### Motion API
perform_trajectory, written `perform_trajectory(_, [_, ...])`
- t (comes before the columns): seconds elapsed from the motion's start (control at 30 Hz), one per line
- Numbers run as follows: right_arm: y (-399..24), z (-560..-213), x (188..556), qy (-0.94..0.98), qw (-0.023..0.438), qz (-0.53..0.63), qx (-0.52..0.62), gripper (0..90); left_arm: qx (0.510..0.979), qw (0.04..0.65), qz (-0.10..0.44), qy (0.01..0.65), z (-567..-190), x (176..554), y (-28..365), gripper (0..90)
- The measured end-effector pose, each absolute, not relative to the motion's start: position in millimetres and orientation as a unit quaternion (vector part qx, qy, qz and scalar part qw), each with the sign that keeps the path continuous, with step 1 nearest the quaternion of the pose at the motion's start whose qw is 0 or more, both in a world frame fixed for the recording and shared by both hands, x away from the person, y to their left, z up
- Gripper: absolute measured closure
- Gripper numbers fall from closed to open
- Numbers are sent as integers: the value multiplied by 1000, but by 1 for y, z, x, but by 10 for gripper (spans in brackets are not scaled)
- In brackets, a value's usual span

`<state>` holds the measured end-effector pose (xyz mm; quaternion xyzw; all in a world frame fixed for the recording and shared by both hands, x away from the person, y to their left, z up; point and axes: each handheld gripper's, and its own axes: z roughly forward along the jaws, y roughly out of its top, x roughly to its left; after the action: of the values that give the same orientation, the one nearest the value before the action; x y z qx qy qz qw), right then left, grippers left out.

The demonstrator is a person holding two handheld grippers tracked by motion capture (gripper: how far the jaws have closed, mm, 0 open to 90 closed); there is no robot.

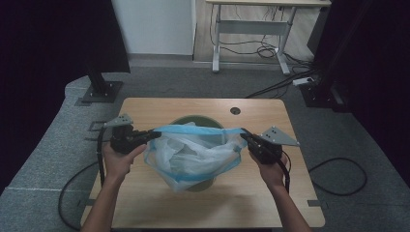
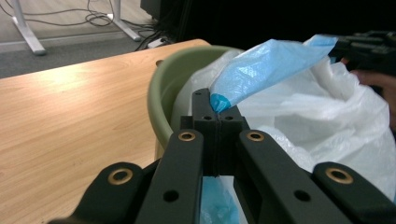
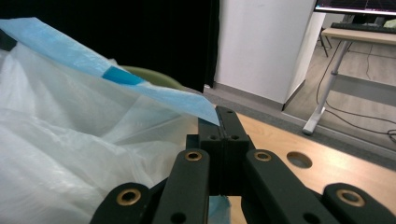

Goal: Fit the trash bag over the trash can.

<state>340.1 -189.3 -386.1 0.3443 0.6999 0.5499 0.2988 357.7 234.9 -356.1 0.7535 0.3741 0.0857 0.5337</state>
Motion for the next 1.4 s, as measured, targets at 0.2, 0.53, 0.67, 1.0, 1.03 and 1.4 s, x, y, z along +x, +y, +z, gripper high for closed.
perform_trajectory(0.2, [-180,-386,356,706,302,538,348,887,745,535,81,390,-359,369,240,893])
perform_trajectory(0.53, [-175,-393,369,700,313,534,357,888,748,527,90,394,-367,378,240,891])
perform_trajectory(0.67, [-173,-397,377,699,319,530,359,888,748,515,99,406,-372,388,239,891])
perform_trajectory(1.0, [-169,-413,402,695,280,534,391,888,741,499,87,441,-388,411,239,891])
perform_trajectory(1.03, [-169,-415,404,694,274,537,394,888,740,501,88,441,-390,412,239,891])
perform_trajectory(1.4, [-165,-427,420,687,261,540,411,888,734,515,82,434,-404,426,245,893])
